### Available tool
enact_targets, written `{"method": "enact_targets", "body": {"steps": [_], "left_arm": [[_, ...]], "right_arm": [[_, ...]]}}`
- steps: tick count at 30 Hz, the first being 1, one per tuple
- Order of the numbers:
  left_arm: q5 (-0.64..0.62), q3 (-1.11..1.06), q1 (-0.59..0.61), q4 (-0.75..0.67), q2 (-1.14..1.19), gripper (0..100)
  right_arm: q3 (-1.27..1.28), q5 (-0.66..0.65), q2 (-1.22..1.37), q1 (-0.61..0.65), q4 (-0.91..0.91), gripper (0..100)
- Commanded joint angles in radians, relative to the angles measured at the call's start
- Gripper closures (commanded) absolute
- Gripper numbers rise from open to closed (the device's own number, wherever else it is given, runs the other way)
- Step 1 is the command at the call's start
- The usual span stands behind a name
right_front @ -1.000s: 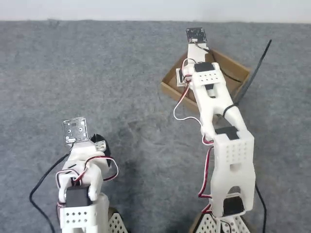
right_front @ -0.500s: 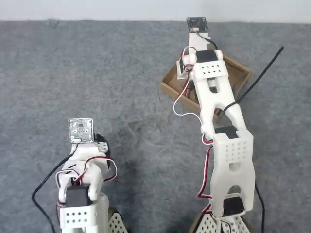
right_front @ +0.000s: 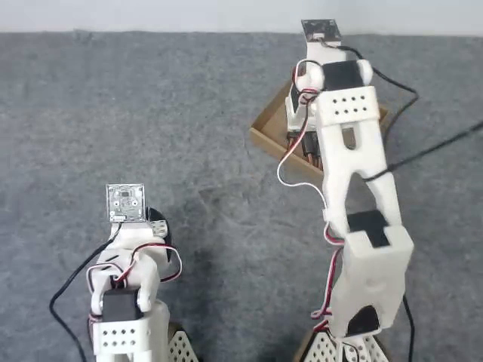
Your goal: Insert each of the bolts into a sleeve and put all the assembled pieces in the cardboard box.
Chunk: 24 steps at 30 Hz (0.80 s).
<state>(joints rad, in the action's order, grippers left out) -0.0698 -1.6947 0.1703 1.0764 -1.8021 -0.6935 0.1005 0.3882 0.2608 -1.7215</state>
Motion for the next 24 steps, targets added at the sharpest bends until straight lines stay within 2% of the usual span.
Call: {"method": "enact_targets", "body": {"steps": [1, 8, 20, 24], "left_arm": [[0.015, 0.01, 0.0, 0.003, -0.015, 99], [0.015, 0.01, 0.0, 0.003, -0.015, 99], [0.017, 0.01, 0.003, 0.043, -0.017, 99], [0.012, 0.01, 0.058, 0.054, -0.017, 99]], "right_arm": [[-0.049, -0.041, -0.168, -0.004, -0.073, 99.1], [0.302, -0.043, -0.496, 0.007, -0.045, 99.1], [1.04, -0.046, -1.141, 0.002, 0.159, 99.1], [1.287, -0.048, -1.362, 0.002, 0.255, 99.1]]}}
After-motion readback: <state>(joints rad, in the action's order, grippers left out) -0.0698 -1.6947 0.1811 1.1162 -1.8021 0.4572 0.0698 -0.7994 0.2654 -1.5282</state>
